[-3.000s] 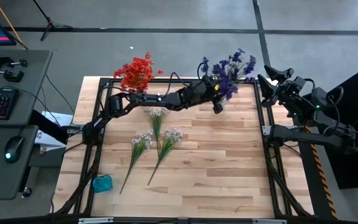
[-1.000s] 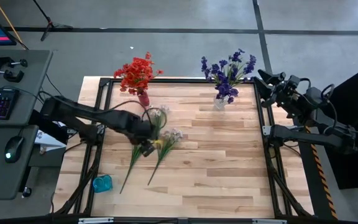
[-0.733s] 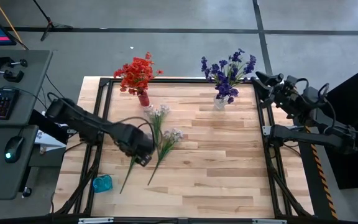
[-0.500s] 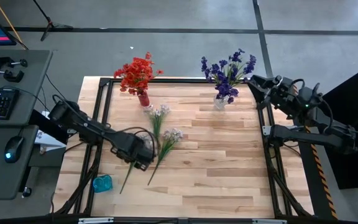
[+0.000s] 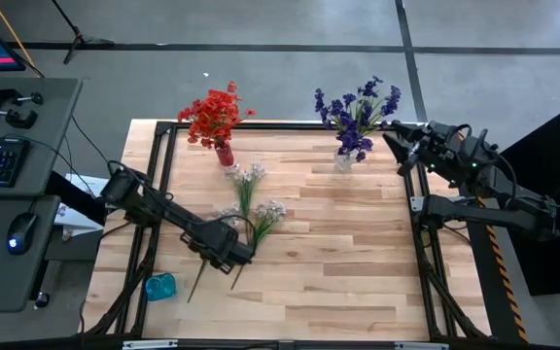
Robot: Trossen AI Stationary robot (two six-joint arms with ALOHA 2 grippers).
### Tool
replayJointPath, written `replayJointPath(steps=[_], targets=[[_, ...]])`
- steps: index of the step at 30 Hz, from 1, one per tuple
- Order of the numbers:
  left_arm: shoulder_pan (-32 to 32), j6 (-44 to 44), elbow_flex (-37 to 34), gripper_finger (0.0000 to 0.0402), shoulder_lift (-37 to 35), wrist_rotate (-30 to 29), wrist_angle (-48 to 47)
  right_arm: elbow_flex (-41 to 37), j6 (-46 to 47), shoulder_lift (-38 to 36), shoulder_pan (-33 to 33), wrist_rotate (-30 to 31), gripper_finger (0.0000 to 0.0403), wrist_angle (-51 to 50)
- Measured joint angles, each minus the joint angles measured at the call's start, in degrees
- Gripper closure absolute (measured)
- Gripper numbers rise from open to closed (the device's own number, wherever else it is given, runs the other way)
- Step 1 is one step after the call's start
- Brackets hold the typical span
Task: Sort flowers into vase by color
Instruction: Put the left white flowers into the blue vase
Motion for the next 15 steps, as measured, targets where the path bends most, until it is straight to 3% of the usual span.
replayJointPath(steps=[3,9,15], targets=[[0.02,1.42,0.19,0.0235,1.02,0.35,0.53,0.0,1.07,0.02,0.0,0.0,0.016,-1.27],[-1.06,1.01,-2.99,0.038,-0.76,-0.25,7.89,0.0,3.84,0.0,-0.02,0.0,0.016,-2.57],[-1.39,-0.2,-4.78,0.0392,-7.56,-5.04,8.85,0.0,3.78,0.0,0.0,-0.99,0.016,-4.02]])
